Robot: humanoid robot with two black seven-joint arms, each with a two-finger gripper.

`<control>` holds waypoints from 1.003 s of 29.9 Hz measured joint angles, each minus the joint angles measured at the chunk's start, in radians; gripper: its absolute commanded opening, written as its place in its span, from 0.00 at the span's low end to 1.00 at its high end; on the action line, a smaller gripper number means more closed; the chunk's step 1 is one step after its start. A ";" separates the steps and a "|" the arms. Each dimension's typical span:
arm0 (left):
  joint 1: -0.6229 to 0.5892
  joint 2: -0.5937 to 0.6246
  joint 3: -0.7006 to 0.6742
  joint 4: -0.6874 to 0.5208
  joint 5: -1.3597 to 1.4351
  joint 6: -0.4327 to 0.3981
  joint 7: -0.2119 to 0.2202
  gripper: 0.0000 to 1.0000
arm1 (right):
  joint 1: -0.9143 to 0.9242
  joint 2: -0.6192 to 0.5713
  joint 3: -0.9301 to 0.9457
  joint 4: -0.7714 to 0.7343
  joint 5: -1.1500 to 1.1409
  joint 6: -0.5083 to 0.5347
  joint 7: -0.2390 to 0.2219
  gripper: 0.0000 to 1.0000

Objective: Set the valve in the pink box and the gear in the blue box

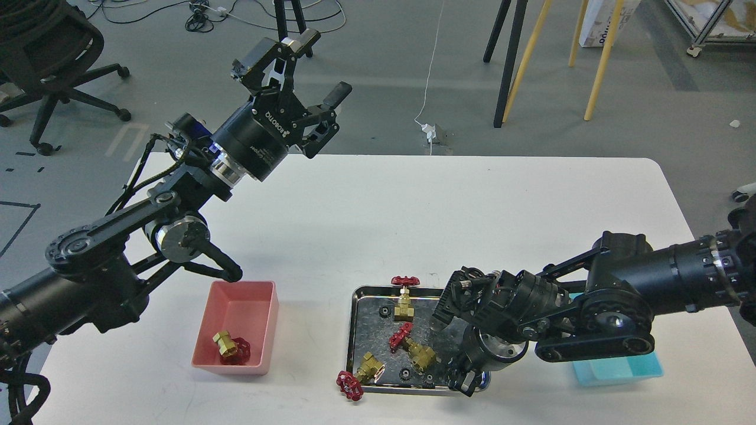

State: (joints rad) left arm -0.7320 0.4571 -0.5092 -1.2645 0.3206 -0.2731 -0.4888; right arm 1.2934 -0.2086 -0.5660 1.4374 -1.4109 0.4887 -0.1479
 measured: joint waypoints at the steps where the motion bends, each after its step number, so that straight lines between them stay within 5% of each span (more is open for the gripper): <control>1: 0.001 0.000 0.000 0.000 0.000 0.000 0.000 0.87 | 0.003 0.000 0.000 0.000 0.000 0.000 0.000 0.09; 13: 0.003 0.000 0.000 -0.001 0.000 0.000 0.000 0.87 | 0.153 -0.115 0.062 0.018 0.013 0.000 0.001 0.07; 24: 0.010 -0.001 0.005 -0.004 0.000 0.000 0.000 0.87 | 0.214 -0.629 0.025 0.179 -0.110 0.000 -0.057 0.08; 30: 0.012 -0.029 0.010 -0.004 0.001 0.000 0.000 0.87 | 0.172 -0.810 -0.010 0.270 -0.171 0.000 -0.061 0.09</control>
State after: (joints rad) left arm -0.7199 0.4278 -0.4995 -1.2688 0.3216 -0.2728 -0.4887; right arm 1.4654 -1.0181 -0.5760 1.7070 -1.5823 0.4888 -0.2085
